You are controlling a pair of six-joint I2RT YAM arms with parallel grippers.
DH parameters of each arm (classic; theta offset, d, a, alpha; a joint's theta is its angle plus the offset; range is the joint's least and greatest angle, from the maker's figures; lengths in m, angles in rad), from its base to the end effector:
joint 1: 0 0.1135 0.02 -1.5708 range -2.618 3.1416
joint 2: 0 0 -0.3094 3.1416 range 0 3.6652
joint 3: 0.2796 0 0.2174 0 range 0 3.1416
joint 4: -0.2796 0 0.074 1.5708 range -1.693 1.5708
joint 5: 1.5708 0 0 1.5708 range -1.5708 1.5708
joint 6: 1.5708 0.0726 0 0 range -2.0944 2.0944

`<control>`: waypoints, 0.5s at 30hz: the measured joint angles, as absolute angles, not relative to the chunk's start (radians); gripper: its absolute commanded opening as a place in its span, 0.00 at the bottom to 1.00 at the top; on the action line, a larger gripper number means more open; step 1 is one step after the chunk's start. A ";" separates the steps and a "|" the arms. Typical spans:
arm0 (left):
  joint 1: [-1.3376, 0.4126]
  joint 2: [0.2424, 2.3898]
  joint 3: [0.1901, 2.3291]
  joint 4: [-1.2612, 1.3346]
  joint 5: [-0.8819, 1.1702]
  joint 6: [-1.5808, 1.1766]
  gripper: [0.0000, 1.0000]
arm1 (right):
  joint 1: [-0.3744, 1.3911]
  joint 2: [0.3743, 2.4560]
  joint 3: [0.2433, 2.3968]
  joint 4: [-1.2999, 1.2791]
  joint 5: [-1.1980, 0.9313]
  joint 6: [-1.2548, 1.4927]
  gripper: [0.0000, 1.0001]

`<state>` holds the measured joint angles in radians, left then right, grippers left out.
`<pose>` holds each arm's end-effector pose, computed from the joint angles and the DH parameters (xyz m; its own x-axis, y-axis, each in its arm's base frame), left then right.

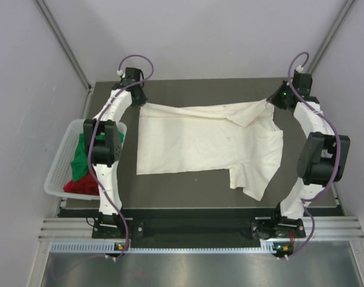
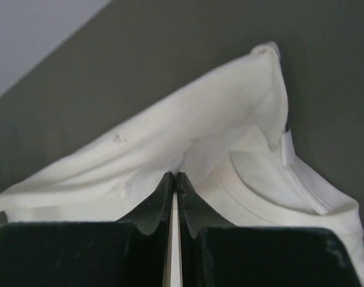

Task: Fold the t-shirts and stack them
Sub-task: Fold the tshirt

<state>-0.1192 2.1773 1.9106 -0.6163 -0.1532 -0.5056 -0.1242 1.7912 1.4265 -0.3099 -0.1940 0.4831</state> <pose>0.5040 -0.0492 0.2579 -0.6815 -0.4005 -0.6125 -0.3529 0.9131 -0.2043 0.4162 -0.0379 0.3062 -0.5618 0.5295 -0.6357 0.2633 0.8428 0.4694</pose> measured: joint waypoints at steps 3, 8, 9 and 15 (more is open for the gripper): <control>-0.113 2.197 1.962 -0.614 -0.167 -0.525 0.00 | -0.150 1.803 1.459 -0.212 -0.245 0.531 0.00; -0.099 2.197 1.974 -0.549 -0.170 -0.552 0.00 | -0.167 1.844 1.475 -0.016 -0.295 0.592 0.00; -0.097 2.198 1.973 -0.524 -0.165 -0.558 0.00 | -0.167 1.852 1.475 0.017 -0.301 0.602 0.00; -0.088 2.202 1.973 -0.361 -0.115 -0.579 0.00 | -0.167 1.965 1.526 0.207 -0.325 0.659 0.00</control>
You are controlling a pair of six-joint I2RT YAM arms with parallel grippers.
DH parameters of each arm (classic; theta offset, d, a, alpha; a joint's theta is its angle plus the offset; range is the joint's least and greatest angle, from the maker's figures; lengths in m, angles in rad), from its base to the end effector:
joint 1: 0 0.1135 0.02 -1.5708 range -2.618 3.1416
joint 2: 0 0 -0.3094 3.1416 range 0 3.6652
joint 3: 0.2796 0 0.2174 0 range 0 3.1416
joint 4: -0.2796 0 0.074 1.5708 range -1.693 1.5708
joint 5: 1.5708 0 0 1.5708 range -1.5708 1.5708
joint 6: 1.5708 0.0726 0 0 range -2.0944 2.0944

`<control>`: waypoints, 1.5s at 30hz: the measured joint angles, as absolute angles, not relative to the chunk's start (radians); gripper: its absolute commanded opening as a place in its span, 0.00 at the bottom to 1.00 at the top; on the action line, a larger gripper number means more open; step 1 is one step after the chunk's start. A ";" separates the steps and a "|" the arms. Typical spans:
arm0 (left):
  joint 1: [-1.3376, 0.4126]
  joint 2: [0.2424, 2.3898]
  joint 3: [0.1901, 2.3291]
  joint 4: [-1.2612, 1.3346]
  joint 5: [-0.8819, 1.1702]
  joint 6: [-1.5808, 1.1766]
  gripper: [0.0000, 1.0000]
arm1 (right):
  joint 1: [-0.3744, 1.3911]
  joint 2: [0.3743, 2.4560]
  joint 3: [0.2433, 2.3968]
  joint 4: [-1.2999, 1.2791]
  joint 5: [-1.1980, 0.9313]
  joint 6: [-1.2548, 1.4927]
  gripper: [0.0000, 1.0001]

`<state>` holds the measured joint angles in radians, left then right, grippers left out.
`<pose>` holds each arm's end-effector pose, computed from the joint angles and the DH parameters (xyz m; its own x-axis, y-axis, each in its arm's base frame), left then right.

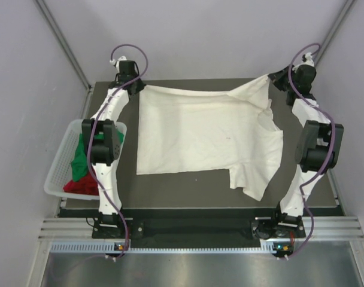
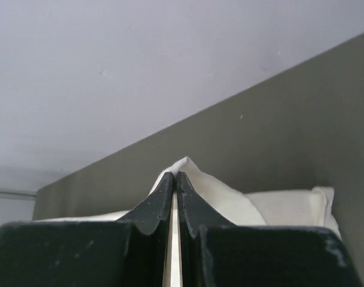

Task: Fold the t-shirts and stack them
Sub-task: Fold the tshirt

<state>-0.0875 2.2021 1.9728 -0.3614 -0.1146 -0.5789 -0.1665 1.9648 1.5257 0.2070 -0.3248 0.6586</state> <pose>0.5398 -0.0390 0.2928 -0.4602 -0.5052 -0.7301 -0.3101 0.8620 -0.4011 0.4894 -0.0588 0.3318 -0.2707 0.6336 -0.7247 0.0208 0.7565 0.6537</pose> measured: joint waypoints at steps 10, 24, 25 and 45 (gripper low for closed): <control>-0.077 2.360 2.080 -0.217 -0.038 -0.578 0.00 | -0.167 2.167 1.725 0.329 -0.354 0.649 0.00; -0.032 2.434 2.099 -0.209 -0.011 -0.612 0.00 | -0.163 2.275 1.868 0.374 -0.418 0.479 0.00; -0.030 2.434 2.099 -0.209 -0.011 -0.612 0.00 | -0.163 2.277 1.868 0.374 -0.423 0.471 0.00; 0.011 2.432 2.156 -0.490 0.144 -0.609 0.00 | -0.165 2.202 1.744 0.192 -0.404 0.325 0.00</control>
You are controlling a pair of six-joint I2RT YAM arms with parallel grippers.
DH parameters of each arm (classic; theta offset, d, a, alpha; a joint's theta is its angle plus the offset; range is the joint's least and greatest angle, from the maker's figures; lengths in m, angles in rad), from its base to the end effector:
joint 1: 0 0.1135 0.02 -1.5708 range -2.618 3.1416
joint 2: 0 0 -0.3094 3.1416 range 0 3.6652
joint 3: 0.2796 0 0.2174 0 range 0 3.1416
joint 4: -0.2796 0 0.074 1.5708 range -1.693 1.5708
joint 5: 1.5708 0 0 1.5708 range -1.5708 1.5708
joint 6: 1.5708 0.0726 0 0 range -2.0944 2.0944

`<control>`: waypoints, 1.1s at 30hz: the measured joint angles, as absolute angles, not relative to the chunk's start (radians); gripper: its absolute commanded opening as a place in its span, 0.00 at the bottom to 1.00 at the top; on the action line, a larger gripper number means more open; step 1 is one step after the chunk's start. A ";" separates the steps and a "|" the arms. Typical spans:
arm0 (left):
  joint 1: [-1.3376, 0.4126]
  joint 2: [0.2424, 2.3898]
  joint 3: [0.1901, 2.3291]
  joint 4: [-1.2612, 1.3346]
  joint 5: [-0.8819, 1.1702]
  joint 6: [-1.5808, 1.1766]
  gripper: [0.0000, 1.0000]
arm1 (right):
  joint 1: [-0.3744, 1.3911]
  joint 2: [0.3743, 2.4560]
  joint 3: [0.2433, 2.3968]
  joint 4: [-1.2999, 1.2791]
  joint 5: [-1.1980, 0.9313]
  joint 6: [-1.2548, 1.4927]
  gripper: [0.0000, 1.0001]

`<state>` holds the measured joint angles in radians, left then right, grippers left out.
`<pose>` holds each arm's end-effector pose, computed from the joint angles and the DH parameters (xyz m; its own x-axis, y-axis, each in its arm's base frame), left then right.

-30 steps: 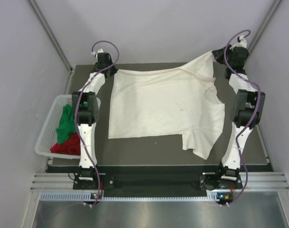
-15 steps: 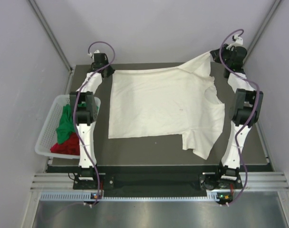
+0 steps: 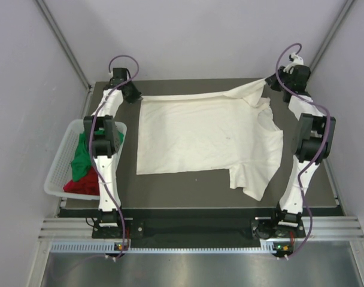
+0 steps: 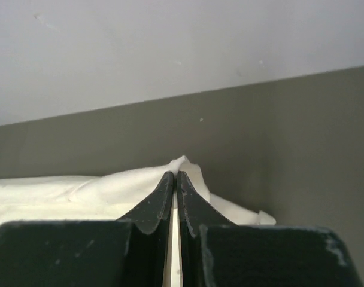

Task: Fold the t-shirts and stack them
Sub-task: Fold the tshirt

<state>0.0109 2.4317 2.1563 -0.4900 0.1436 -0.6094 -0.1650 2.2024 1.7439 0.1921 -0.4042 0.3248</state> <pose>0.5773 -0.0041 0.2150 -0.6210 -0.5733 -0.5345 -0.3208 0.8081 -0.4941 0.5496 -0.0626 0.2875 -0.3173 0.3503 -0.8812 -0.1287 0.9048 0.4060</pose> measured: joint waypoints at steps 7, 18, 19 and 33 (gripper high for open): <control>0.017 2.432 2.156 -0.595 0.138 -0.579 0.00 | -0.194 2.120 1.649 0.123 -0.391 0.297 0.00; 0.017 2.407 2.156 -0.712 0.119 -0.527 0.00 | -0.218 2.006 1.521 0.077 -0.386 0.279 0.00; 0.017 2.402 2.154 -0.720 0.119 -0.522 0.00 | -0.219 1.994 1.502 0.077 -0.385 0.278 0.00; 0.016 2.261 1.928 -0.735 0.127 -0.484 0.00 | -0.241 1.895 1.300 0.083 -0.360 0.262 0.00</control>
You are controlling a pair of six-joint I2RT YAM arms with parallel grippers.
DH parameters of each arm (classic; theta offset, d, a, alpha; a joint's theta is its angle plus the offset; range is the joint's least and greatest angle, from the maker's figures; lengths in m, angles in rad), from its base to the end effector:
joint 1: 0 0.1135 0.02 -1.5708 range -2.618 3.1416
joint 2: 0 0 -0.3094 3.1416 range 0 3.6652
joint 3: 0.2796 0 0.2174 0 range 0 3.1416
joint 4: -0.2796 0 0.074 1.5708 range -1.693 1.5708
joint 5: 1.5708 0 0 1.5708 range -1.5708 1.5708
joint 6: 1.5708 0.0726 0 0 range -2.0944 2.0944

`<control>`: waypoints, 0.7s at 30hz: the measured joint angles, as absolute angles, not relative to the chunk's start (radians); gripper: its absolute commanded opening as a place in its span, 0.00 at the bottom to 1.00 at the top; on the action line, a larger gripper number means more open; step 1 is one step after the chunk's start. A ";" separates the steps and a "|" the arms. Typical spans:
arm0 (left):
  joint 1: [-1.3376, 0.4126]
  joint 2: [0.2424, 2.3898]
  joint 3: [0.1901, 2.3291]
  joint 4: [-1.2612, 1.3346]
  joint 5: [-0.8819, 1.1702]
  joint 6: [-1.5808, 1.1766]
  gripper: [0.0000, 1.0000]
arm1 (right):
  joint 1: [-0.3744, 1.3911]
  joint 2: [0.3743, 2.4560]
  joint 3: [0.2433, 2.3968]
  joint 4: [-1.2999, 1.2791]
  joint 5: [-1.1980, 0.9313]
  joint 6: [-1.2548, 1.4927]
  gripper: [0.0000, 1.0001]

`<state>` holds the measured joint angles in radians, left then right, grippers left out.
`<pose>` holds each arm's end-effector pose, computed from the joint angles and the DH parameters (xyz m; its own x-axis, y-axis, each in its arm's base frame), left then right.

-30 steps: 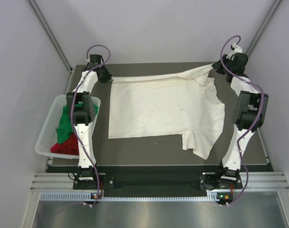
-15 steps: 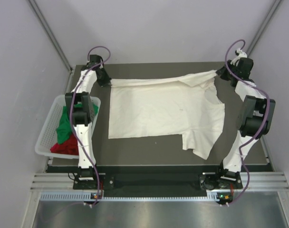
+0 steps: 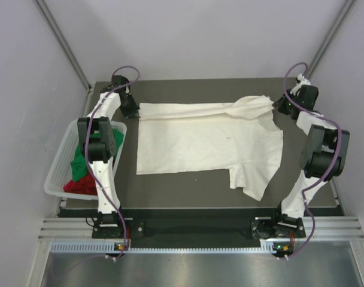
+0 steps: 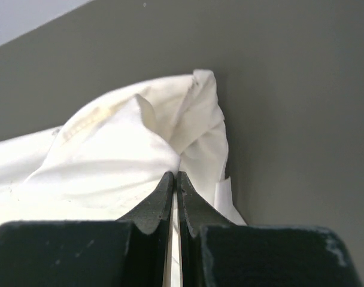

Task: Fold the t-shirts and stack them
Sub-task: Fold the tshirt

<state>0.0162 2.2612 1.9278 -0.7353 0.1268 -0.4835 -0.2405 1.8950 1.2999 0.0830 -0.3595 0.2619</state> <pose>0.5045 -0.0010 0.2124 -0.7968 -0.4741 -0.3746 -0.3678 0.8724 -0.3219 0.4421 -0.0821 0.2698 -0.4791 0.3670 -0.7974 0.0509 0.9185 0.3922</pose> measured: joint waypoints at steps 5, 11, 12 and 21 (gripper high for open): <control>0.016 2.258 1.893 -0.744 0.126 -0.468 0.00 | -0.245 1.891 1.243 0.089 -0.347 0.263 0.00; 0.012 2.258 1.893 -0.765 0.123 -0.449 0.00 | -0.248 1.876 1.224 0.089 -0.342 0.265 0.00; 0.012 2.258 1.893 -0.769 0.123 -0.446 0.00 | -0.248 1.869 1.224 0.088 -0.341 0.265 0.00; 0.006 2.258 1.897 -0.822 0.128 -0.434 0.00 | -0.253 1.833 1.224 0.088 -0.341 0.269 0.00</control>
<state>0.0059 2.2578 1.8973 -0.8223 0.1276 -0.4339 -0.2527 1.8328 1.2240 0.0875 -0.3408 0.2691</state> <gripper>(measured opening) 0.015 0.009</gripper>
